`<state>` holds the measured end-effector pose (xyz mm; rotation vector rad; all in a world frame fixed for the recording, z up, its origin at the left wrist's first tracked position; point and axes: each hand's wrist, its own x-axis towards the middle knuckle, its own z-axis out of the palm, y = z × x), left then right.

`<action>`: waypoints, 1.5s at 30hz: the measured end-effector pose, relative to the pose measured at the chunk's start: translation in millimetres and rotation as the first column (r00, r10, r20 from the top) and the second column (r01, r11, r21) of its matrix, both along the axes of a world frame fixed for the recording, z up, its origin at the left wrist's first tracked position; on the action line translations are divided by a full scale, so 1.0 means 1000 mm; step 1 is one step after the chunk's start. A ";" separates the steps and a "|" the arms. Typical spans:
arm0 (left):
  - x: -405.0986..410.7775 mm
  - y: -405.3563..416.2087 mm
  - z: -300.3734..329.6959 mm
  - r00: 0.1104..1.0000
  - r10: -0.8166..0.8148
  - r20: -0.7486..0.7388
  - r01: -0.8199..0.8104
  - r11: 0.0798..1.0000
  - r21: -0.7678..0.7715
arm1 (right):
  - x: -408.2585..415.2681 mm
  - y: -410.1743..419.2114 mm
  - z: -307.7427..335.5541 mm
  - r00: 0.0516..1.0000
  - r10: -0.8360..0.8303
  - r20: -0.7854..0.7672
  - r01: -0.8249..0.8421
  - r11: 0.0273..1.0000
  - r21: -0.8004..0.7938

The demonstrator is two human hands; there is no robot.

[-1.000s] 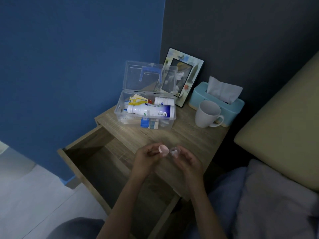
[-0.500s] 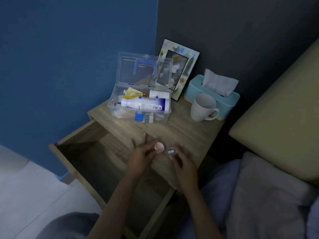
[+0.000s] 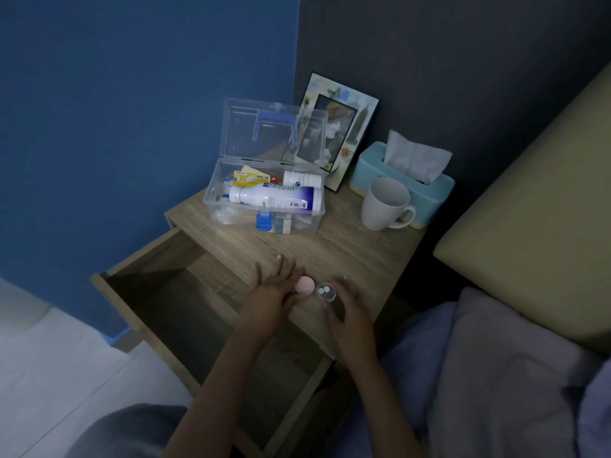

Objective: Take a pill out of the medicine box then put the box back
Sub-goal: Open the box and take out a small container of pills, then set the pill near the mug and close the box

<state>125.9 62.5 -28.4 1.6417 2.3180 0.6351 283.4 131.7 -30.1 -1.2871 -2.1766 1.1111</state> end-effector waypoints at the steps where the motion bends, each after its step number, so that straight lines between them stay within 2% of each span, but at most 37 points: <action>1: 0.000 0.000 0.001 1.000 -0.005 0.008 0.005 1.000 -0.004 | 0.000 0.000 0.000 1.000 0.000 -0.002 0.000 1.000 -0.004; 5: -0.001 -0.004 0.006 1.000 -0.026 -0.012 0.026 0.999 -0.035 | 0.001 -0.001 0.001 1.000 -0.005 0.004 0.005 1.000 -0.005; 11: -0.015 -0.014 0.009 0.960 -0.112 -0.256 0.069 0.983 -0.168 | -0.001 -0.004 0.007 0.998 -0.031 -0.046 0.028 0.998 -0.056; 16: -0.014 -0.017 0.006 0.961 -0.107 -0.256 0.062 0.982 -0.177 | -0.007 0.009 0.020 0.967 -0.122 -0.224 0.111 0.992 -0.061; 23: -0.013 -0.016 0.006 0.953 -0.092 -0.288 0.055 0.989 -0.135 | -0.028 0.092 0.065 0.818 -0.271 -0.507 0.360 0.929 0.084; 28: -0.014 -0.016 0.004 0.951 -0.084 -0.299 0.049 0.991 -0.121 | -0.035 0.147 0.062 0.756 -0.466 -0.459 0.550 0.833 0.062; 31: -0.014 -0.016 0.004 0.939 -0.083 -0.333 0.042 0.991 -0.129 | -0.036 0.166 0.057 0.744 -0.485 -0.459 0.601 0.786 0.145; 36: -0.013 -0.017 0.002 0.939 -0.084 -0.334 0.054 0.994 -0.098 | -0.044 0.180 0.048 0.659 -0.602 -0.450 0.674 0.739 -0.002; 40: -0.013 -0.016 0.003 0.948 -0.096 -0.304 0.073 0.994 -0.086 | -0.046 0.182 0.048 0.601 -0.641 -0.478 0.669 0.730 -0.138; 45: -0.013 -0.016 0.004 0.957 -0.088 -0.275 0.072 0.995 -0.068 | -0.042 0.184 0.042 0.603 -0.622 -0.499 0.663 0.739 -0.121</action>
